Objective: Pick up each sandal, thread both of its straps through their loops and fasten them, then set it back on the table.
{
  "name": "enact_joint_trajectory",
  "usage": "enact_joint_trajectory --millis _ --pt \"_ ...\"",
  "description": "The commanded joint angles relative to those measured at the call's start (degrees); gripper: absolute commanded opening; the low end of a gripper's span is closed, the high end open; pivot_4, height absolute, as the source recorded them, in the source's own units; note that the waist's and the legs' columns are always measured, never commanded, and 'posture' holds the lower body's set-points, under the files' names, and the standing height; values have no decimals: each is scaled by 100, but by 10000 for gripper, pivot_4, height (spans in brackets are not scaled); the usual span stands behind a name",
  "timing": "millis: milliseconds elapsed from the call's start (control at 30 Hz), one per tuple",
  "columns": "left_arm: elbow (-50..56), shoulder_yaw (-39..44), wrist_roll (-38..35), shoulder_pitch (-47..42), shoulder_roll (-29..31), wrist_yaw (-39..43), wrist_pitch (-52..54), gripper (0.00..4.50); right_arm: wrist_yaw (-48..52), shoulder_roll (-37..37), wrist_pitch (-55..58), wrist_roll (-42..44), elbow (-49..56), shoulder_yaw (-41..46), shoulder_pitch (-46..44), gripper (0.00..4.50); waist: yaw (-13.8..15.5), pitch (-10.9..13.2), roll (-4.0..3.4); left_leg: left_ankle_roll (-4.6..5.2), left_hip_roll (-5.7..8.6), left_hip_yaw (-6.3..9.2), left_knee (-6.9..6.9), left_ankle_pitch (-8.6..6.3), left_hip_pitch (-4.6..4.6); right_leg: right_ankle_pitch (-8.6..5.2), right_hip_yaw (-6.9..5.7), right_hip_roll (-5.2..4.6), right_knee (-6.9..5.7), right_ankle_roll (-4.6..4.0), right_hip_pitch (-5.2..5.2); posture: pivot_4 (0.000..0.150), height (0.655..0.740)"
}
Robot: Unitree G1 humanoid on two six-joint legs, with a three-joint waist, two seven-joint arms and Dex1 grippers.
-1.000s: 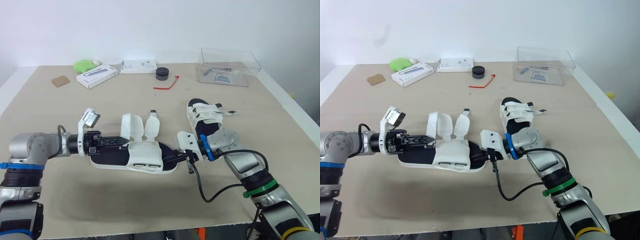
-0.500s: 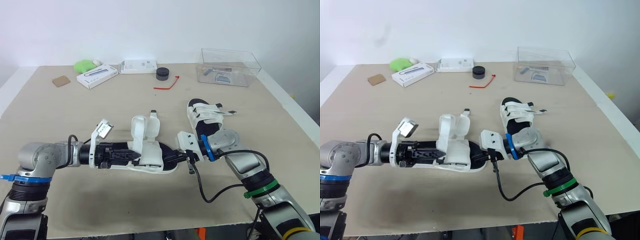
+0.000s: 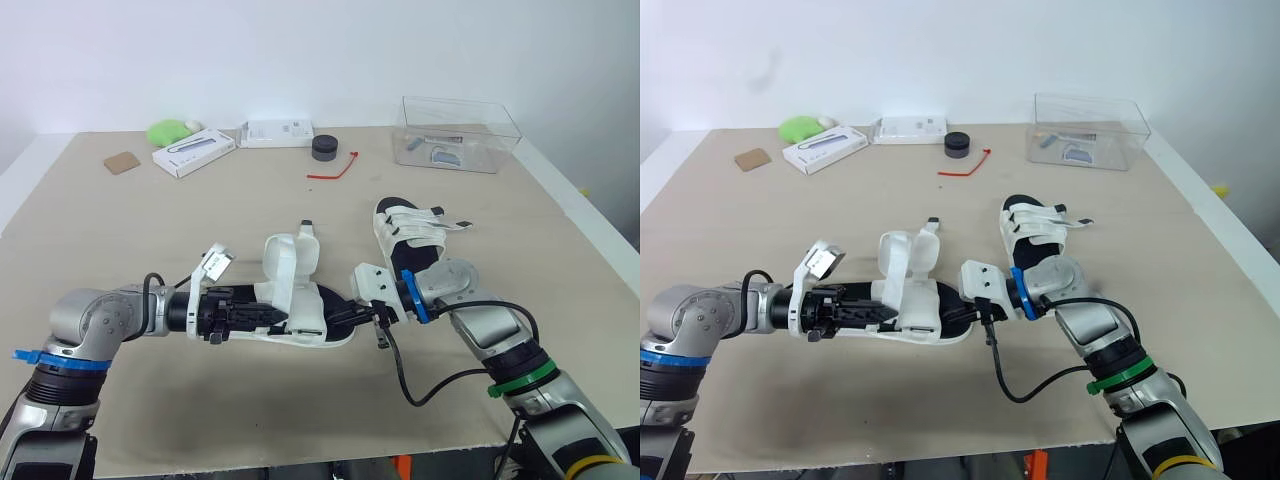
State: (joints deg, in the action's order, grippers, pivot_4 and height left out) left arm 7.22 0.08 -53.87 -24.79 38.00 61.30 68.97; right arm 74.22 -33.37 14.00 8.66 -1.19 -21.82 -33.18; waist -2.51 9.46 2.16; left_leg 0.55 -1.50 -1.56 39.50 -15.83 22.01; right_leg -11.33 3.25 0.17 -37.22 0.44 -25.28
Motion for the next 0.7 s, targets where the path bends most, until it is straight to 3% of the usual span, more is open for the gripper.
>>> enact_joint_trajectory --millis 33,367,600,700 --pt "270 -88 14 17 79 100 -111 606 -7 -37 65 -89 61 -62 92 0 0 0 0 0 0 0 0 0 0 0 0 0 0 0 0 1500 7400" --pt "252 -403 592 226 217 289 -917 606 -30 -54 65 -90 46 -58 96 0 0 0 0 0 0 -1 0 0 -2 0 0 1 0 0 1 1500 7400" --pt "261 -398 585 188 183 352 -968 606 -27 -69 71 -92 38 -56 92 0 0 0 0 0 1 -1 0 0 -7 0 1 0 0 1 5 1500 7400" --pt "341 -392 695 193 261 501 -1206 9094 -16 -78 48 -105 9 -57 84 0 0 0 0 0 1 -2 0 0 -7 0 1 1 0 0 5 1500 7400"
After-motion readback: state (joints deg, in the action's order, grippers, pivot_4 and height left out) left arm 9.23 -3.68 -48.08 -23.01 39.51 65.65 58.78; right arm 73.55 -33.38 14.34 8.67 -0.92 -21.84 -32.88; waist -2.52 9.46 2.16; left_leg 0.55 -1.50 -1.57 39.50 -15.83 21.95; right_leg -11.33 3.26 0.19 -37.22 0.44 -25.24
